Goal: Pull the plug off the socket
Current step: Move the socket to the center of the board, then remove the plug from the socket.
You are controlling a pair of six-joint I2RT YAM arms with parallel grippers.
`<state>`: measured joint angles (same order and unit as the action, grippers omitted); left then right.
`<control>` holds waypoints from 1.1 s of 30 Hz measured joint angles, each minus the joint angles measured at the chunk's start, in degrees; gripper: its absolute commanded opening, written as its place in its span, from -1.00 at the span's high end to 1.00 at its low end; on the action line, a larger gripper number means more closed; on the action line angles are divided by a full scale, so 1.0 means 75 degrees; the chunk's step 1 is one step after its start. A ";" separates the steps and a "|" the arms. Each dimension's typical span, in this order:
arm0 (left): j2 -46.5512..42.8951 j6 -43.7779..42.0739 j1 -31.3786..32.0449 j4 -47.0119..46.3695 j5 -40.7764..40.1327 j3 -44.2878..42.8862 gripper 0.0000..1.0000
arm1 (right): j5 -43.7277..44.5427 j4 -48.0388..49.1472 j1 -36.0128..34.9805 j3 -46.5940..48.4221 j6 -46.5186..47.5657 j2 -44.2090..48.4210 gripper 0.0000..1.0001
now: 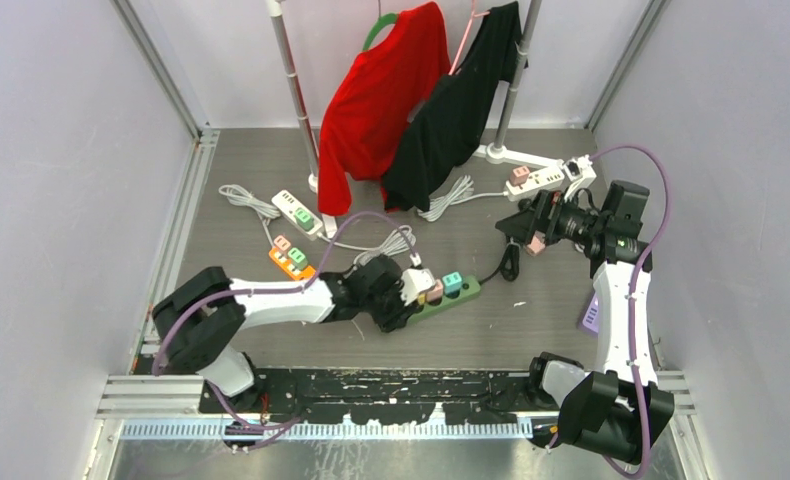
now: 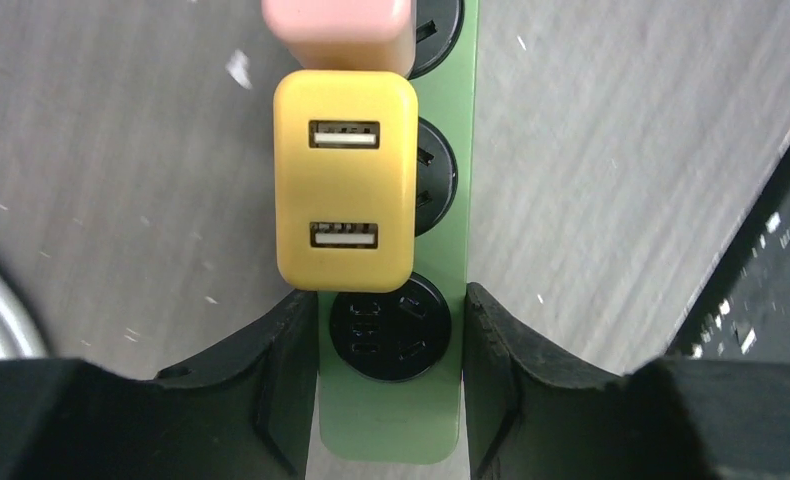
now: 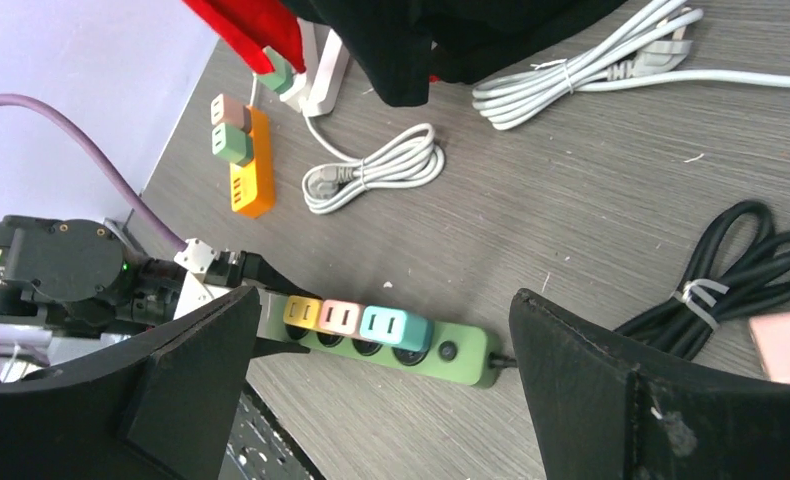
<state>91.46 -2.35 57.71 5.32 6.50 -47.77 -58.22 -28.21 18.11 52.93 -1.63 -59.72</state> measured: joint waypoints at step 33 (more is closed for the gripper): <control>-0.6878 0.1233 0.0507 -0.2398 -0.0256 0.3593 -1.00 | -0.1142 -0.7259 -0.1020 0.0323 1.2575 -0.1212 -0.99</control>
<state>39.88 6.90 61.52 -12.67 4.58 -20.82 -66.78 -82.65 10.46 55.35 92.68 -68.82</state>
